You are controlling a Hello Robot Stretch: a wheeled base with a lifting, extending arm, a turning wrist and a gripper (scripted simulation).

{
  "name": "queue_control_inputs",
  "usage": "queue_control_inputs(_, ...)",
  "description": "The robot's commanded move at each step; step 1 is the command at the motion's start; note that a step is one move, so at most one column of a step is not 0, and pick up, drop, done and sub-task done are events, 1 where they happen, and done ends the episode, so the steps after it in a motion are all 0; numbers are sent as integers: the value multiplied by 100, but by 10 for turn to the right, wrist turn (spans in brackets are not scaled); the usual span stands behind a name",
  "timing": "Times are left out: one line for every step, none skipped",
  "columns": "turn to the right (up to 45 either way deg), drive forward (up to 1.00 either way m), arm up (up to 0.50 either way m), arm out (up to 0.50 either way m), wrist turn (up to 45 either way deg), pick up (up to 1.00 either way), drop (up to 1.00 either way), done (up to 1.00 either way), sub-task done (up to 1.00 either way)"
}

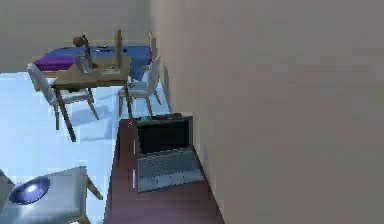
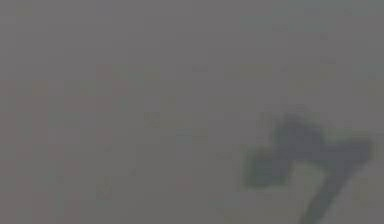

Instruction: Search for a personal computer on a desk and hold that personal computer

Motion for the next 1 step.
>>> queue_control_inputs(-450,0,0,0,0,0,0,0,0)
